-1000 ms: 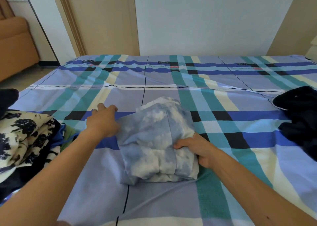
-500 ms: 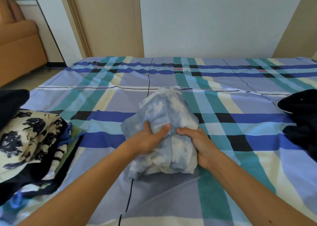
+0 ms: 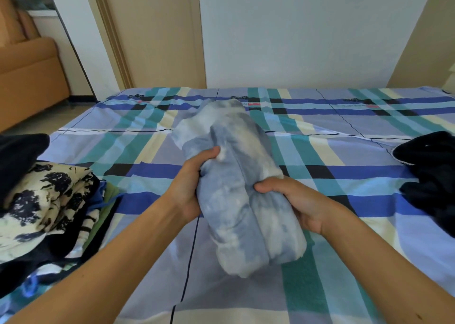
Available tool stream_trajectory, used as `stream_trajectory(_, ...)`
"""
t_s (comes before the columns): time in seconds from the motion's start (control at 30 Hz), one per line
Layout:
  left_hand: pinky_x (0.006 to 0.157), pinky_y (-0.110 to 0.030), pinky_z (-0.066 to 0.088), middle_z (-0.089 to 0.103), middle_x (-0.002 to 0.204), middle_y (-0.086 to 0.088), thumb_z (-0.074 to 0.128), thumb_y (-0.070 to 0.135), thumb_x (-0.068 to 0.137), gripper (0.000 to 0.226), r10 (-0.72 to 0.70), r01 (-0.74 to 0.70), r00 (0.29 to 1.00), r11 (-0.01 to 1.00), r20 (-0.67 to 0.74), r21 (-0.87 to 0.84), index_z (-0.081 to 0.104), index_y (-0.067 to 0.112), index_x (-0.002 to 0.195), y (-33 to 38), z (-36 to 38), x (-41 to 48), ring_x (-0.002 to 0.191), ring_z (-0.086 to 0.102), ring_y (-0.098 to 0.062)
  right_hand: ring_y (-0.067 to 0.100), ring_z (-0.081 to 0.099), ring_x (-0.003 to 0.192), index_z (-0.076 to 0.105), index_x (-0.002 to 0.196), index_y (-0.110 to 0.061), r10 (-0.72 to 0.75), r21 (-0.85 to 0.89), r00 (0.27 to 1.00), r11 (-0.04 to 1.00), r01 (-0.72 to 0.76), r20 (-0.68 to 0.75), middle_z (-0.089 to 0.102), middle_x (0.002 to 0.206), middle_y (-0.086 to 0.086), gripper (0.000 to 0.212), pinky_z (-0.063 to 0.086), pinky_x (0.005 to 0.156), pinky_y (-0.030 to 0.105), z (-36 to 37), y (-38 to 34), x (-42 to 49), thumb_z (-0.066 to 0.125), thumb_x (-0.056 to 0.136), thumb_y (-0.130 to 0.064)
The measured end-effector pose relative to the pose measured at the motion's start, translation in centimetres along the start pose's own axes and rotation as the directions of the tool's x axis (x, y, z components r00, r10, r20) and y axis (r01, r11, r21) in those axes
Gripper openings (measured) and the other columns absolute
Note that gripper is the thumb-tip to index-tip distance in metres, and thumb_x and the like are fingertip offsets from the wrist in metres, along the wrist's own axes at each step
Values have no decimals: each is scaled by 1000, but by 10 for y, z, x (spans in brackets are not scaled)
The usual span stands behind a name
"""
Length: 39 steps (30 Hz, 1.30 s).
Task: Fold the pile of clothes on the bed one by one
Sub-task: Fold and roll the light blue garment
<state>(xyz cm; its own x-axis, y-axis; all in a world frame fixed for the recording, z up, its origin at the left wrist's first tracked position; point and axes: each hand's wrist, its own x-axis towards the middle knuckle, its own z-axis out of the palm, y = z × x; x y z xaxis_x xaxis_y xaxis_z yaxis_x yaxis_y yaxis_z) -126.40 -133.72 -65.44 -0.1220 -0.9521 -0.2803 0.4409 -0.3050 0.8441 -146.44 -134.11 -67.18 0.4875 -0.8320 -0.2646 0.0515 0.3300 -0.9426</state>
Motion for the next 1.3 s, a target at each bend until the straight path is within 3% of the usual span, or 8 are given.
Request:
stream_trajectory(0.17, 64, -32, 55, 75, 80, -5, 46, 39, 102, 34, 100, -116, 989, 982, -112, -149, 69, 15, 94, -2, 1, 5, 83, 72, -22, 19, 70, 109, 56, 134, -25, -72, -18, 997, 997, 72, -8, 72, 121, 1, 108, 56, 88, 35, -13, 13, -5, 96, 39, -56)
stream_trajectory(0.5, 77, -41, 52, 78, 93, -8, 45, 46, 102, 50, 150, -191, 978, 917, -142, -351, 81, 14, 87, -10, 2, 3, 81, 75, -26, 23, 73, 93, 79, 105, -16, -146, 361, 977, 929, 82, 154, 75, 106, 11, 68, 60, 74, 35, -17, 40, -1, 100, 41, -31)
stream_trajectory(0.7, 109, -45, 44, 63, 133, -15, 50, 21, 93, 45, 132, -97, 989, 907, 59, -410, 60, 4, 134, -8, -23, 6, 125, 59, -32, 24, 74, 86, 80, 99, -11, -273, 374, 962, 890, 261, -21, 75, 100, 14, 62, 61, 75, 33, -35, 30, 6, 95, 39, -19)
stream_trajectory(0.83, 100, -41, 51, 61, 135, -17, 59, -6, 67, 70, 53, -25, 994, 962, 97, -271, 56, 2, 136, -28, -51, 11, 123, 61, -31, 25, 73, 84, 73, 113, -8, -225, 274, 968, 929, 247, -109, 74, 102, 14, 57, 61, 72, 32, -69, 34, 11, 79, 57, -14)
stream_trajectory(0.93, 85, -47, 60, 66, 120, -24, 39, -22, 68, 52, -137, 161, 977, 976, -160, 148, 62, -7, 112, -43, -84, 13, 103, 66, -36, 28, 70, 96, 60, 130, -12, -59, 76, 994, 995, 66, -88, 69, 116, 19, 84, 60, 76, 36, -88, 49, 14, 85, 50, -13)
stream_trajectory(1.1, 75, -34, 54, 72, 101, -13, 37, -4, 75, 42, 432, 101, 835, 490, -341, 866, 71, 18, 87, -7, -134, 19, 96, 67, -31, 28, 70, 102, 56, 131, -17, 150, -140, 985, 977, -160, -81, 68, 115, 13, 89, 59, 82, 41, -96, 64, 19, 85, 46, -12)
stream_trajectory(1.2, 80, -17, 46, 69, 110, 6, 45, 14, 89, 31, 663, -278, 747, 264, 35, 924, 71, 27, 99, 0, -105, 9, 101, 62, -11, 31, 66, 112, 58, 127, -20, 212, -306, 972, 923, -232, -99, 66, 120, 12, 72, 56, 93, 47, -91, 47, 17, 81, 60, -9)
stream_trajectory(1.3, 109, -14, 31, 54, 140, 14, 40, 42, 100, 40, 454, -529, 749, -28, 482, 848, 64, 27, 129, -33, -66, 19, 135, 42, 0, 23, 62, 113, 49, 135, -24, 229, -622, 952, 721, -305, -201, 61, 127, 2, 79, 54, 98, 44, -80, 30, 13, 80, 62, -21)
